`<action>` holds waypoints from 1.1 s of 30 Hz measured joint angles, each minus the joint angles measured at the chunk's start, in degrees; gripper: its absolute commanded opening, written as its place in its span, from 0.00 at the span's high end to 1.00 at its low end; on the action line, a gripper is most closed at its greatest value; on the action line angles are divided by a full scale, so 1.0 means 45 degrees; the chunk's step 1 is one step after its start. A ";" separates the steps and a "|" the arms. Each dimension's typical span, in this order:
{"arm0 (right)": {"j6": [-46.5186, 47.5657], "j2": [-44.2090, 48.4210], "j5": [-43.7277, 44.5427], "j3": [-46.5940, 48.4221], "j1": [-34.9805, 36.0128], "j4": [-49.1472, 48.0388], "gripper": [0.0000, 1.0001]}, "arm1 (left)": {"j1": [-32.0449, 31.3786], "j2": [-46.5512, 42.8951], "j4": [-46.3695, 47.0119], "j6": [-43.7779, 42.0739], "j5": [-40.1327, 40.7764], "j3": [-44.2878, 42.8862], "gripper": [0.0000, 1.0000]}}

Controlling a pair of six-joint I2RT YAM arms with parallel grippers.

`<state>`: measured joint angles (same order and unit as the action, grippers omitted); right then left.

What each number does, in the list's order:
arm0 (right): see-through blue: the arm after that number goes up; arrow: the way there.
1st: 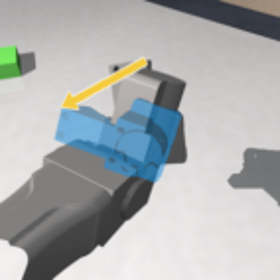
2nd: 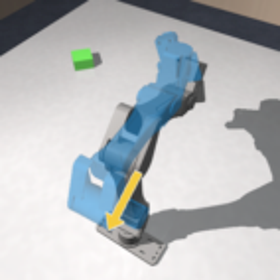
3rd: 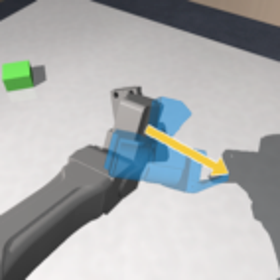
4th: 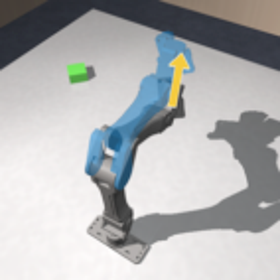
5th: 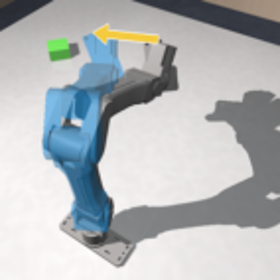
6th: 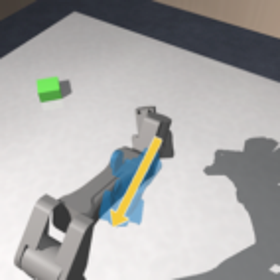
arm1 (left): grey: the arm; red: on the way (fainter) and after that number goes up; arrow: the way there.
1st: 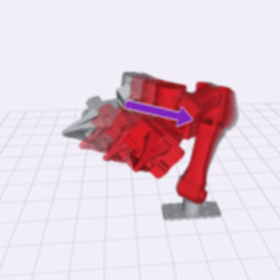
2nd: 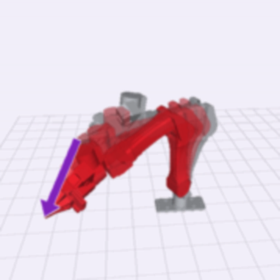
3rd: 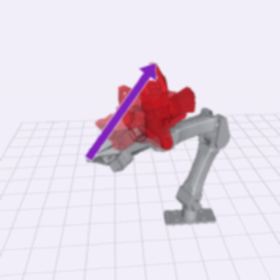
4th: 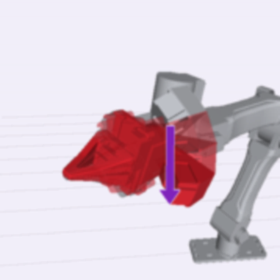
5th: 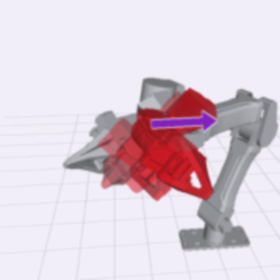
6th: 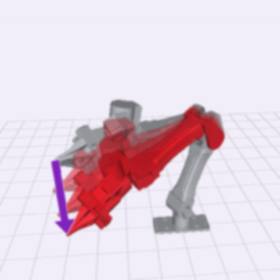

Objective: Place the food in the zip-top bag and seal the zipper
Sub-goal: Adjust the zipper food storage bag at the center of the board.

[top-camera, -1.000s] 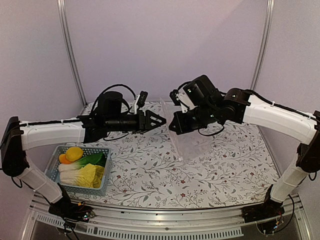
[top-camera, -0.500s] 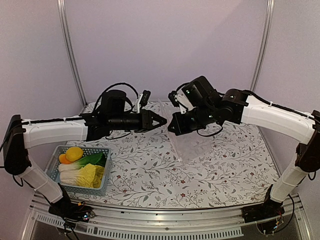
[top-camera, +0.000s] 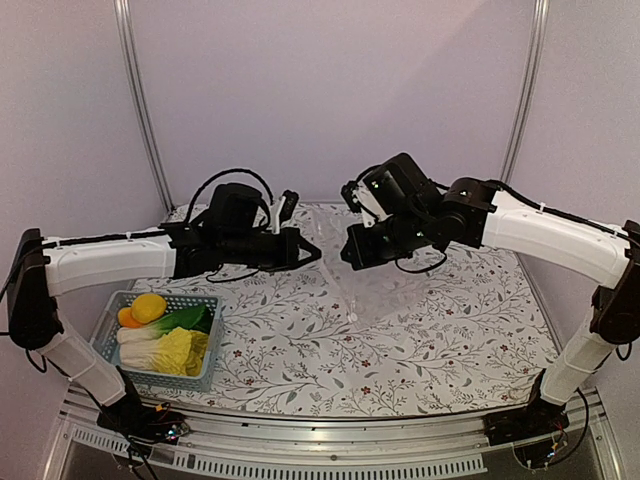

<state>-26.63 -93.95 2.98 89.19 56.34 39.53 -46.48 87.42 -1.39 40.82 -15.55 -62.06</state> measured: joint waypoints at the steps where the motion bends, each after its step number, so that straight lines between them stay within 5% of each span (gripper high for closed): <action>1: -0.0005 0.0000 0.0063 0.0010 0.0000 0.0019 1.00 | -0.0005 0.0000 -0.0253 -0.0107 0.0209 -0.0044 1.00; 21: -0.0034 0.0767 0.0894 0.0384 0.0495 0.0335 1.00 | -0.0641 0.0389 -0.3230 -0.1836 0.4483 -0.0845 0.98; 26: -0.0180 0.0763 0.1282 0.0384 0.0505 0.0442 1.00 | -0.0695 0.0379 -0.3026 -0.1787 0.4750 -0.0816 0.68; 33: -0.0675 0.0350 0.1763 0.0384 0.0505 0.0452 1.00 | -0.0699 0.0355 -0.1710 -0.1122 0.2924 -0.0520 0.44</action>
<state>-29.67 -92.38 10.92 90.91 58.61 41.56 -49.63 89.01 -9.08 35.77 -2.39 -64.40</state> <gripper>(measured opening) 0.006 0.504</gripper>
